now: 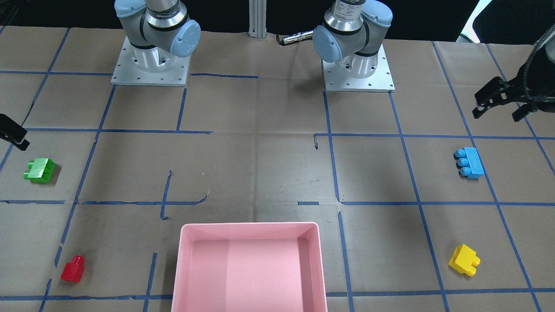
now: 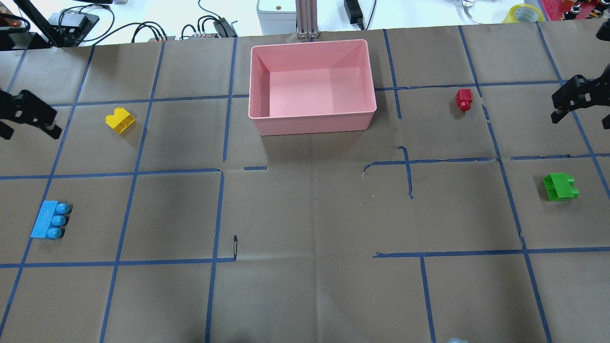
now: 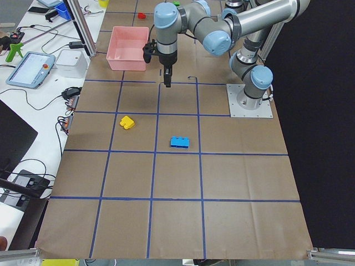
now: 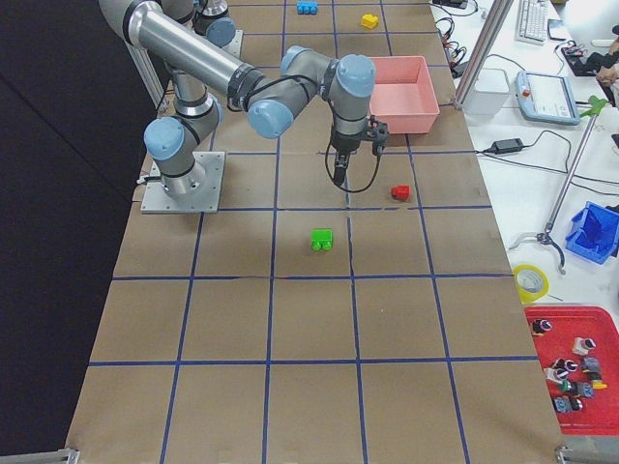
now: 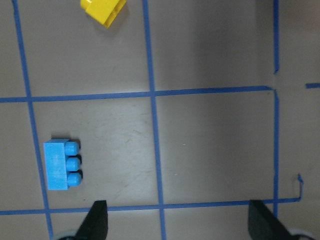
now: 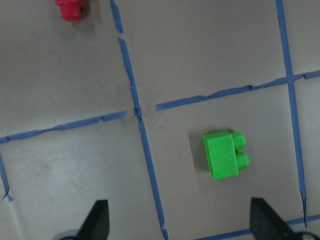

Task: Put all blocks into box

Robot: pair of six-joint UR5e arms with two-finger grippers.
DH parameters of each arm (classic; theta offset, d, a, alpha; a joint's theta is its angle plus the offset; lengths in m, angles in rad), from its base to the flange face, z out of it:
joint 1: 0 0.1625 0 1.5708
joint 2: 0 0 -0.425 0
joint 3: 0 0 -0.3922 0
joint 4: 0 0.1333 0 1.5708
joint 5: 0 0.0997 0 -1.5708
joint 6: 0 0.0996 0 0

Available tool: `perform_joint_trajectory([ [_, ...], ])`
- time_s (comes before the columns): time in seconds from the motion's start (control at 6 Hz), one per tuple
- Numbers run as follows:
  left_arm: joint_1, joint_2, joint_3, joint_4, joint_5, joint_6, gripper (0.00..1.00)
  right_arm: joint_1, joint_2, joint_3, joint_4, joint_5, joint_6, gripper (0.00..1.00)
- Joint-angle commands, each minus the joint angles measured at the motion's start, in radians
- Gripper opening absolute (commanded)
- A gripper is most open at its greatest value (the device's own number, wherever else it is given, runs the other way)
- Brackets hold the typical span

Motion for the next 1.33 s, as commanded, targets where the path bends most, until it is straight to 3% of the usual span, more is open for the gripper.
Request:
perform_joint_trajectory([
  [0.0,0.154,-0.054,-0.003,0.073,0.001,0.259,0.99,-0.079,0.051,0.155,-0.159,-0.006,-0.005,0.99],
  [0.5,0.237,-0.186,-0.012,0.189,-0.008,0.34,0.99,-0.116,0.154,0.214,-0.342,-0.002,-0.167,0.99],
  [0.83,0.231,-0.211,-0.139,0.318,-0.036,0.268,0.99,-0.147,0.226,0.231,-0.432,0.001,-0.234,0.99],
  [1.17,0.23,-0.218,-0.291,0.516,-0.058,0.251,0.99,-0.15,0.23,0.245,-0.433,0.003,-0.33,0.99],
])
